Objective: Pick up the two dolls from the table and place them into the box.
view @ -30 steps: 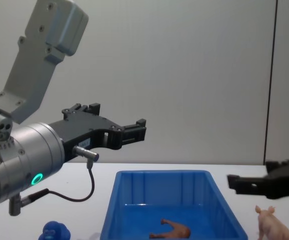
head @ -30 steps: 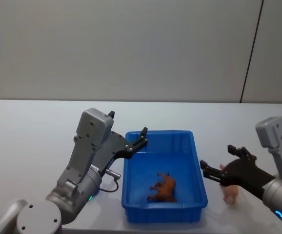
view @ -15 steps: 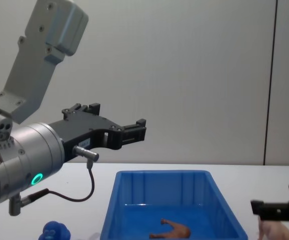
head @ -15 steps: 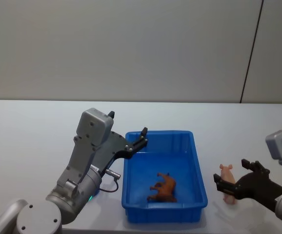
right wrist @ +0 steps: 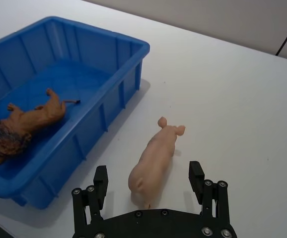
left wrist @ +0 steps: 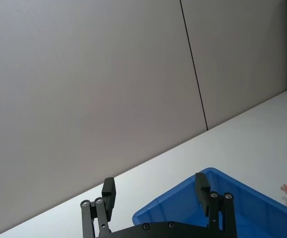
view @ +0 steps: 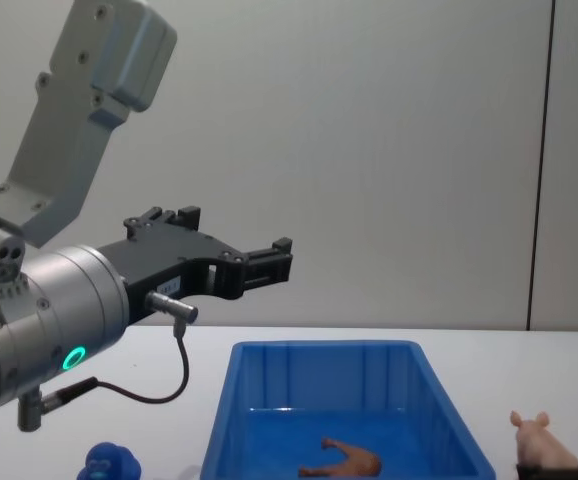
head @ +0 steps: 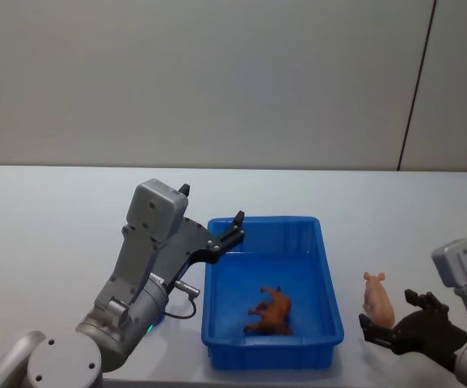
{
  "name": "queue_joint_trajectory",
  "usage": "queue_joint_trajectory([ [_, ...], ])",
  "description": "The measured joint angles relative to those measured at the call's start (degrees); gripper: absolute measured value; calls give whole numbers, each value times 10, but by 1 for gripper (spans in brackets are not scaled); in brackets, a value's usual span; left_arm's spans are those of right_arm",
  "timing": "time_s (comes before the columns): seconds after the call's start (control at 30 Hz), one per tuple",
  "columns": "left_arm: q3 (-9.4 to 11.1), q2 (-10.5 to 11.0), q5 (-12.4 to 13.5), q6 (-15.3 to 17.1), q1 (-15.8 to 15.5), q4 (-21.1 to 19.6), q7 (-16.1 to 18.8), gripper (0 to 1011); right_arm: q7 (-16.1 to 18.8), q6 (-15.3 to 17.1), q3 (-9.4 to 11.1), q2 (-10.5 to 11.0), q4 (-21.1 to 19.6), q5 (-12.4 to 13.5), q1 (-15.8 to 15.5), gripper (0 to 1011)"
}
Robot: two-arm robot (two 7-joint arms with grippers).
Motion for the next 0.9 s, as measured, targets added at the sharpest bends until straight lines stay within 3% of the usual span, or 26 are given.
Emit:
queue_joint_trajectory([
  [0.2,0,0,0,0,0,0,0,1003,-3,0,-3,-4,11,-4,0,1001],
  [0.37,0,0,0,0,0,0,0,1003,-5,0,-6,-8,20,-5,1,902],
  [0.63,0,0,0,0,0,0,0,1003,-11,-1,-7,-14,31,3,4,686],
  [0.83,0,0,0,0,0,0,0,1003,-19,-7,-7,-18,36,14,5,445],
  [0.9,0,0,0,0,0,0,0,1003,-22,-9,-6,-19,36,17,6,409],
])
